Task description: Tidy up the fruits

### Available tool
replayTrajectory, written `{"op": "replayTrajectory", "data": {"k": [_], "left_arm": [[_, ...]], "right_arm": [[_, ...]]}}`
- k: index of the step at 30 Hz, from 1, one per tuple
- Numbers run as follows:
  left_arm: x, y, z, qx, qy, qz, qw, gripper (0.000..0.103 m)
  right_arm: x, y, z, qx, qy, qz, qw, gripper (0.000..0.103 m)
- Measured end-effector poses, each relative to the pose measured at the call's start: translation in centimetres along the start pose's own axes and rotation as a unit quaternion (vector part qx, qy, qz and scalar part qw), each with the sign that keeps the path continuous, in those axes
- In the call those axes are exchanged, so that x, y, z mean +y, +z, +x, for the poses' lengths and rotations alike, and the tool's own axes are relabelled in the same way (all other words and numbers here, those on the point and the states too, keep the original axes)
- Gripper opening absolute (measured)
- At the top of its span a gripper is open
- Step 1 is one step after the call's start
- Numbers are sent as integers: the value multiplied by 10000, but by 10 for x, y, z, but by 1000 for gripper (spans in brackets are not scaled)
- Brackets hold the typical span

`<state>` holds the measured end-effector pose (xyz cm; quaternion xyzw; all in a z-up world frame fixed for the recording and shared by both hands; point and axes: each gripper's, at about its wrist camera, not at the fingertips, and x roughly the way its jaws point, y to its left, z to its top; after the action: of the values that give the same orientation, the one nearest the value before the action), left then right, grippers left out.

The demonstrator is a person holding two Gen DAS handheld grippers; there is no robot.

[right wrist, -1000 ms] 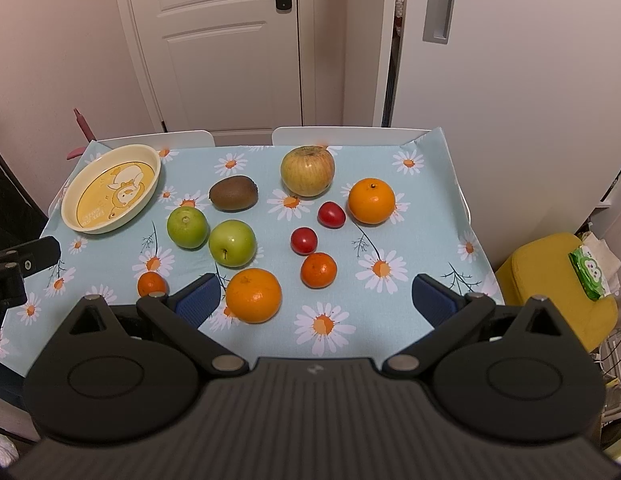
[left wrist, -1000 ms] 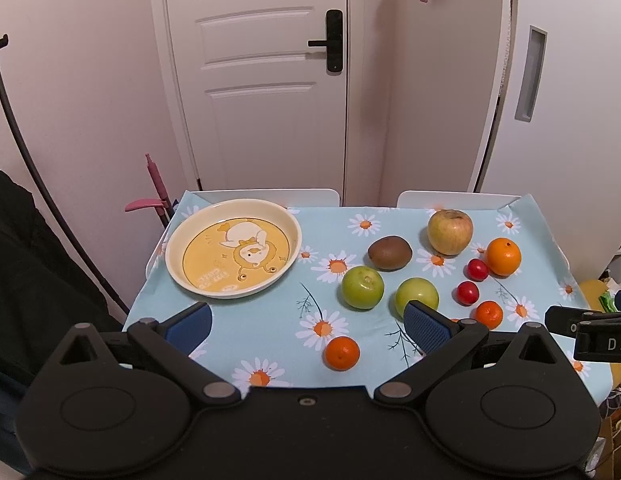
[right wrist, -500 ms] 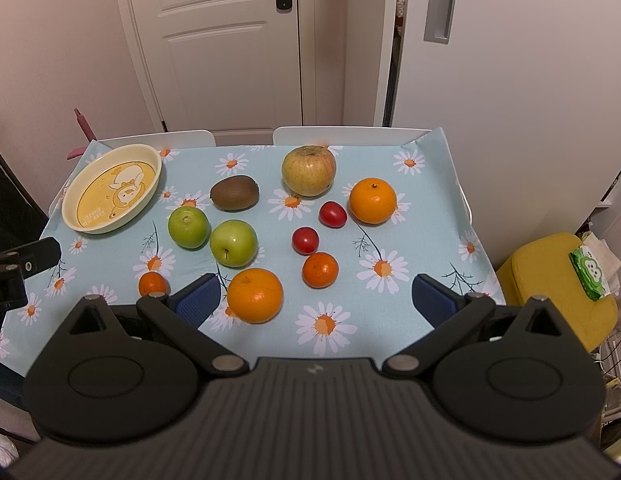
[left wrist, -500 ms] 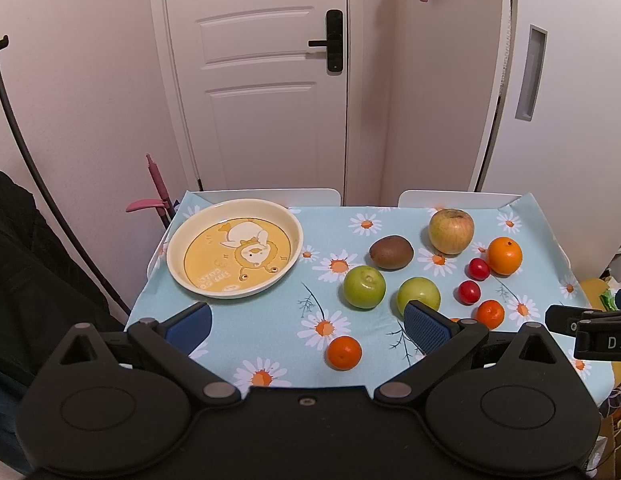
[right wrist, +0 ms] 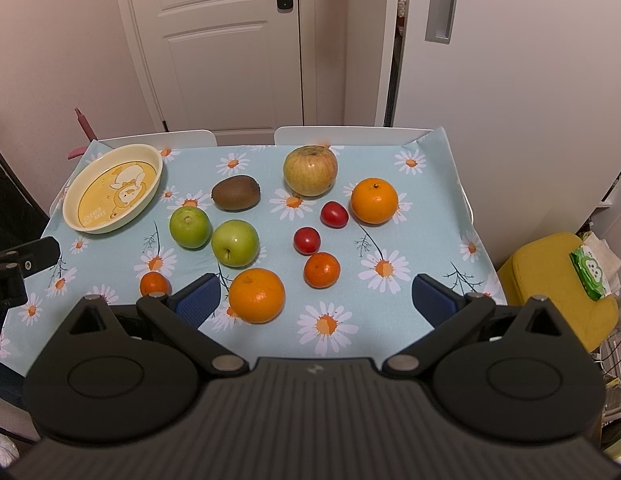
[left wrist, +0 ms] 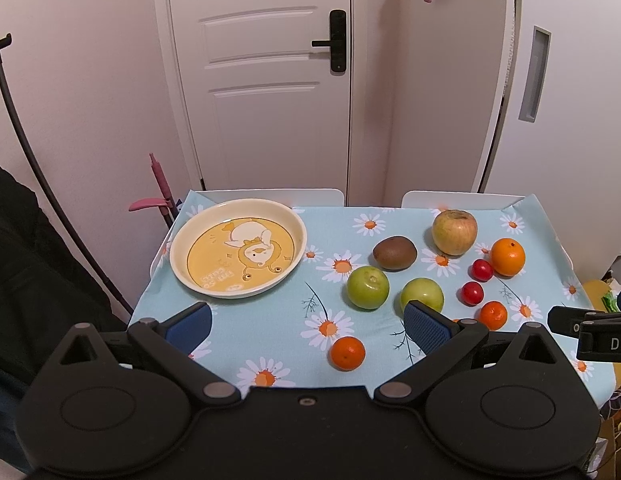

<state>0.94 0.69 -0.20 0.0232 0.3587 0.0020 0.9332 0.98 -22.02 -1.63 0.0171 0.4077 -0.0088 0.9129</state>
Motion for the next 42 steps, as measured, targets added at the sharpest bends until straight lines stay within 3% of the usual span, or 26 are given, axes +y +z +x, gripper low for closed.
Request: {"op": "replayTrajectory", "data": {"k": [21, 28, 36, 42], "left_arm": [[5, 2, 2, 17, -15, 60, 10000, 103], [7, 1, 6, -25, -239, 302, 9993, 103], [12, -11, 34, -43, -420, 748, 9963, 103], [9, -34, 72, -18, -589, 1097, 9922, 103]], "right_arm": [[2, 1, 0, 33, 10, 30, 10000, 103], [8, -2, 8, 134, -4, 205, 9997, 103], [19, -19, 34, 215, 0, 185, 9996, 103], [24, -37, 66, 199, 263, 177, 9993, 103]]}}
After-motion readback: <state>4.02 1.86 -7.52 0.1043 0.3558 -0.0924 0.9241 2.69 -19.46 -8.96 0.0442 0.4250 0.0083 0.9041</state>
